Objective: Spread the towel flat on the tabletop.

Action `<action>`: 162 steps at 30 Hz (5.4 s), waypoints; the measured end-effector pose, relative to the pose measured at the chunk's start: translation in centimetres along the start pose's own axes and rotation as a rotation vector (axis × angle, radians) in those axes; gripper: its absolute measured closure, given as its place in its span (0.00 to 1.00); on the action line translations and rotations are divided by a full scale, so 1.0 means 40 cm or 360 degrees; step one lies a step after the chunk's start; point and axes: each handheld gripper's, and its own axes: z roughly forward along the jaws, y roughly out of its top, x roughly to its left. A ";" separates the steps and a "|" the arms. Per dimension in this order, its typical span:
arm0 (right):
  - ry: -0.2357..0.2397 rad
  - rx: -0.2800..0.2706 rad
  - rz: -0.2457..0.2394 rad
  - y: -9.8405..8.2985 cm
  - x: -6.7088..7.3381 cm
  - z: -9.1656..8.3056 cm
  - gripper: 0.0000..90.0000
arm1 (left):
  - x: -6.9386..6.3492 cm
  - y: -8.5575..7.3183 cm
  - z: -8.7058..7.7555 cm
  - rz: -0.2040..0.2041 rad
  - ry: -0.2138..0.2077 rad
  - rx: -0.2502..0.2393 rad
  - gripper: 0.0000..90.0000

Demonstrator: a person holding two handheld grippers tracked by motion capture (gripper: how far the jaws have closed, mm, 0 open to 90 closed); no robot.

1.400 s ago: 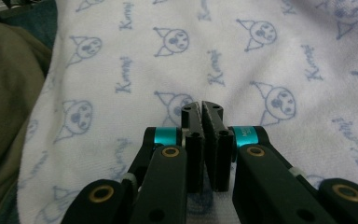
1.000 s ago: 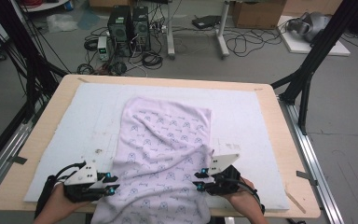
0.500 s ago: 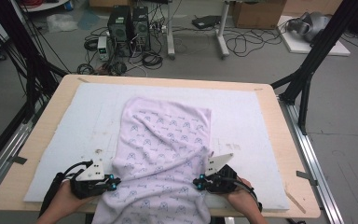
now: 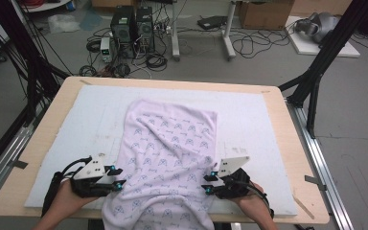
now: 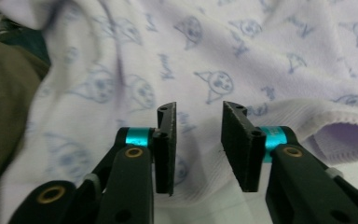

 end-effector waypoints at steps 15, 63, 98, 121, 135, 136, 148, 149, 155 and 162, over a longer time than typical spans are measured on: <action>0.0096 0.0092 -0.0020 -0.030 0.008 0.000 0.98 | -0.001 -0.055 -0.027 -0.0031 -0.0052 0.0082 0.97; -0.0413 -0.0038 0.0274 0.065 -0.296 -0.005 0.80 | 0.175 0.053 0.085 -0.0223 0.0343 -0.0029 0.73; -0.0027 0.0016 0.0002 0.016 -0.033 -0.082 0.98 | 0.045 -0.019 -0.027 -0.0094 0.0193 -0.0049 0.98; -0.0110 -0.0092 -0.0050 0.028 -0.014 -0.034 0.69 | 0.022 -0.041 -0.046 -0.0120 0.0107 -0.0093 0.67; 0.0082 0.0031 -0.0063 -0.019 0.005 0.029 0.98 | -0.007 -0.069 -0.008 -0.0064 -0.0079 0.0050 0.98; 0.0112 0.0042 -0.0049 -0.020 0.008 0.026 0.98 | -0.012 -0.073 -0.014 -0.0064 -0.0088 0.0051 0.98; 0.0134 -0.0110 -0.0051 -0.039 0.090 -0.081 0.81 | -0.069 -0.072 -0.080 0.0010 -0.0055 -0.0076 0.76; 0.0122 -0.0094 -0.0037 -0.035 0.076 -0.075 0.76 | -0.059 -0.069 -0.069 0.0008 -0.0057 -0.0061 0.74; 0.0136 0.0069 -0.0058 -0.034 0.034 -0.002 0.74 | -0.049 -0.074 -0.013 0.0028 -0.0107 0.0039 0.82; 0.0241 0.0093 -0.0091 -0.047 0.050 -0.011 0.98 | -0.087 -0.093 -0.061 0.0058 -0.0171 0.0044 0.99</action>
